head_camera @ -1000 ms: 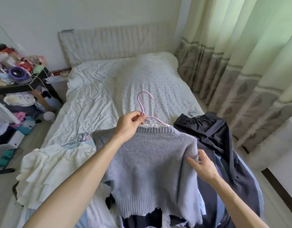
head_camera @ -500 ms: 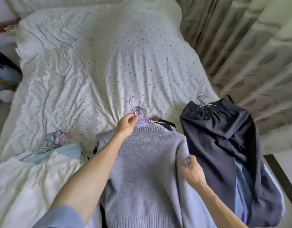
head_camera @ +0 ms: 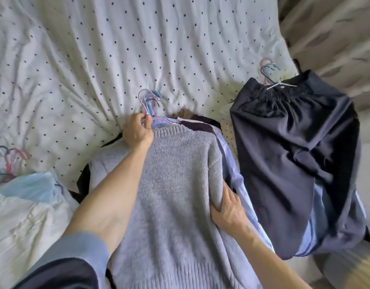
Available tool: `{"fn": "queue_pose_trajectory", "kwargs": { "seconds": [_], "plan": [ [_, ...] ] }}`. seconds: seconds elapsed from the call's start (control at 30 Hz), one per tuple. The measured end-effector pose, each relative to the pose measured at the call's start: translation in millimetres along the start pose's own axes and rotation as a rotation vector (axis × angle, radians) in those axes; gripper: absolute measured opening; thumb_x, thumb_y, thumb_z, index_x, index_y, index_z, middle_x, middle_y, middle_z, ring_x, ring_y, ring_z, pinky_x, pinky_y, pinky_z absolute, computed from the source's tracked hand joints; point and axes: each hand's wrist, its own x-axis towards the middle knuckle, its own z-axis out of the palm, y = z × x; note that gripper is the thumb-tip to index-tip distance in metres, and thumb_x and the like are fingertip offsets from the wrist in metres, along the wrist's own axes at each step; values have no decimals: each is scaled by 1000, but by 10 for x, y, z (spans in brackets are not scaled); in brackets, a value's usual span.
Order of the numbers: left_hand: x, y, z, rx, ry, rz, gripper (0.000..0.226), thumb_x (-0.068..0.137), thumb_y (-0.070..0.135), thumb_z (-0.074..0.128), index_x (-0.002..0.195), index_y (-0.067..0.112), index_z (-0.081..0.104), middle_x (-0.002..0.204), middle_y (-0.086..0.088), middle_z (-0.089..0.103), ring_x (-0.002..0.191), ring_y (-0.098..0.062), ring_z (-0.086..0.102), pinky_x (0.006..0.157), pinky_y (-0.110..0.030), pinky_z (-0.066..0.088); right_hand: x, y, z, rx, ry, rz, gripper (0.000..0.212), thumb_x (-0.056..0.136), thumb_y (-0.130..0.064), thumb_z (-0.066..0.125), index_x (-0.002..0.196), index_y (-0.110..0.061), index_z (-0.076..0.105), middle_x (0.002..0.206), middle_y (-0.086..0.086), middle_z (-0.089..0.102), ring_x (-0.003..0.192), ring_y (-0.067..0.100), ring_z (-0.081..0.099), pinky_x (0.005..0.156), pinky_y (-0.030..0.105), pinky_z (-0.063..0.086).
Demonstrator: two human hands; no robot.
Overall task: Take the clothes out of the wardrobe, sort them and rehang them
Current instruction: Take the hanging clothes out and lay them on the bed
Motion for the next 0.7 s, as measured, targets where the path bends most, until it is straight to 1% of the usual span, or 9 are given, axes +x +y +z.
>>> {"fn": "queue_pose_trajectory", "kwargs": {
  "seconds": [0.1, 0.17, 0.3, 0.37, 0.43, 0.53, 0.6, 0.63, 0.7],
  "plan": [
    [37, 3, 134, 5, 61, -46, 31, 100, 50, 44, 110, 27, 62, 118, -2, 62, 116, -28, 53, 106, -45, 33, 25, 30, 123, -30, 50, 4, 86, 86, -51, 46, 159, -20, 12, 161, -2, 26, 145, 25, 29, 119, 38, 26],
    [28, 10, 201, 15, 96, -40, 31, 101, 47, 42, 110, 26, 62, 116, -1, 64, 116, -26, 54, 104, -41, 28, 47, 88, 155, -53, 68, -36, 87, 84, -54, 41, 159, -18, 12, 161, 0, 27, 146, 24, 29, 119, 38, 26],
    [-44, 30, 209, -12, 138, -28, 33, 97, 46, 50, 120, 23, 56, 116, -2, 67, 115, -26, 57, 104, -40, 29, 3, 218, 80, -99, 6, -85, 87, 87, -48, 47, 159, -18, 7, 164, 1, 19, 150, 21, 20, 122, 32, 19],
    [-26, 42, 139, -35, 81, -71, 53, 94, 51, 56, 134, 19, 43, 120, -4, 68, 116, -29, 60, 106, -43, 33, -91, 251, 12, -149, -18, -114, 86, 89, -46, 48, 159, -19, 6, 165, 0, 15, 152, 19, 16, 123, 27, 13],
    [2, 91, 29, 39, -16, -78, 52, 94, 55, 53, 129, 17, 49, 120, -8, 68, 113, -33, 62, 102, -46, 41, -188, 262, -55, -167, -64, -100, 86, 90, -48, 49, 159, -18, 7, 165, 1, 13, 152, 18, 13, 123, 26, 9],
    [-140, 239, -192, 168, -55, 33, 46, 98, 48, 44, 123, 12, 59, 119, -18, 66, 110, -38, 62, 92, -47, 49, -384, 224, -209, -130, -88, -73, 72, 87, -47, 51, 150, -20, 30, 156, -4, 34, 144, 22, 31, 117, 30, 27],
    [-422, 356, -344, 286, -86, 164, 43, 97, 40, 47, 125, 10, 60, 121, -21, 64, 112, -40, 60, 94, -47, 49, -562, 208, -353, -98, -38, -73, 36, 83, -43, 50, 116, -27, 47, 122, -10, 53, 123, 22, 51, 95, 30, 43],
    [-612, 418, -419, 346, -133, 222, 43, 97, 39, 49, 126, 10, 59, 123, -20, 63, 114, -39, 59, 95, -46, 49, -666, 209, -432, -88, -33, -69, 28, 85, -40, 50, 110, -28, 49, 115, -11, 55, 118, 20, 53, 90, 29, 43],
    [-1060, 554, -557, 406, -285, 302, 46, 97, 40, 50, 134, 12, 54, 132, -16, 60, 121, -36, 56, 100, -46, 46, -901, 269, -588, -89, -35, -55, 36, 92, -38, 51, 127, -28, 54, 130, -11, 56, 129, 15, 48, 98, 27, 41]
  ]
}}
